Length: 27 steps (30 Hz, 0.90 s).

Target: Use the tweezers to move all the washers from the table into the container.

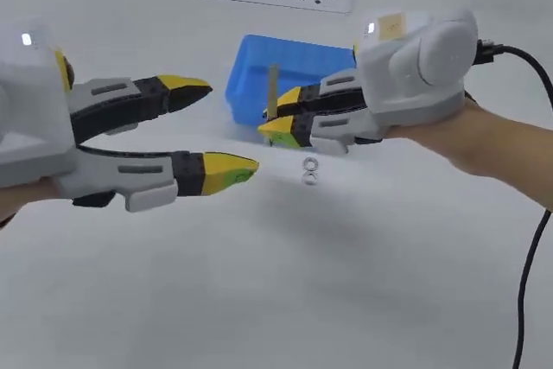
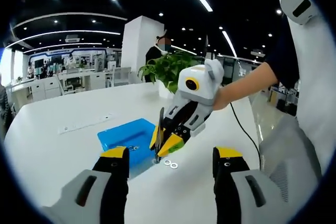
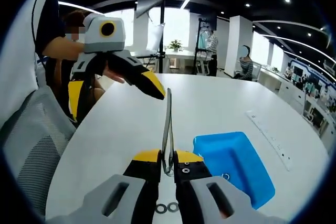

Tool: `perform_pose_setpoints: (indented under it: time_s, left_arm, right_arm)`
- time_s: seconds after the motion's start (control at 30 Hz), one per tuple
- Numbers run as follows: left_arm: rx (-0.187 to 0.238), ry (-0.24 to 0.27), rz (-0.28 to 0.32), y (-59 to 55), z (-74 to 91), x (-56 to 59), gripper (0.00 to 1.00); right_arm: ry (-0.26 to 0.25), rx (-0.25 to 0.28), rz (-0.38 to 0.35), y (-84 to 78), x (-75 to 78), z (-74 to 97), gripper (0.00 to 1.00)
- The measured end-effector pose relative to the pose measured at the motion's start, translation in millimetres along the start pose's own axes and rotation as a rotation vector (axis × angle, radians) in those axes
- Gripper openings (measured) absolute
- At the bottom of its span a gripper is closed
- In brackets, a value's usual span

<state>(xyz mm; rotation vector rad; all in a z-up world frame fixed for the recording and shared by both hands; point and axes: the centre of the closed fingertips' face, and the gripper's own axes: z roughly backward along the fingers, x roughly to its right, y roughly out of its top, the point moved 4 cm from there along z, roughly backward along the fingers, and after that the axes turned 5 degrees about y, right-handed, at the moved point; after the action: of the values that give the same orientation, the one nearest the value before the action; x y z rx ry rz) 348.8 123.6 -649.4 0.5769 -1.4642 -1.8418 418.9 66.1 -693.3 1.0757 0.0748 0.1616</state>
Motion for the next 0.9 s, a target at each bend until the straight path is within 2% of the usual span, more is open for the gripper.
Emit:
perform_pose_setpoints:
  time_s: [0.2,0.27,0.37,0.43,0.47,0.6,0.67,0.73,0.9]
  left_arm:
    - [0.018,0.036,0.006,-1.9,4.3,2.6,0.78]
    - [0.036,0.049,0.037,-3.6,6.7,-0.3,0.80]
    - [0.057,0.067,0.075,-5.7,9.7,-2.6,0.90]
    - [0.080,0.055,0.115,-4.9,11.8,-0.3,0.96]
    - [0.086,0.055,0.118,-4.9,12.9,0.2,0.99]
    - [0.078,0.059,0.113,-8.6,16.6,-1.0,0.99]
    - [0.066,0.068,0.109,-15.8,20.0,-8.9,1.00]
    - [0.063,0.074,0.115,-20.9,21.6,-13.1,1.00]
    - [0.052,0.077,0.135,-23.5,20.4,-8.4,1.00]
  right_arm:
    - [-0.007,0.011,0.019,13.8,-1.8,10.3,0.10]
    - [-0.012,0.021,0.016,18.5,-0.3,14.0,0.10]
    - [-0.026,0.033,0.009,20.1,5.9,18.6,0.10]
    - [-0.040,0.042,0.004,23.2,10.6,23.3,0.10]
    - [-0.048,0.043,0.005,25.0,13.7,26.4,0.10]
    - [-0.082,0.067,-0.004,32.0,27.2,35.8,0.10]
    - [-0.101,0.064,0.001,32.5,36.1,38.9,0.10]
    - [-0.116,0.059,0.002,30.9,45.7,40.8,0.10]
    - [-0.156,0.048,-0.021,19.1,73.3,39.2,0.10]
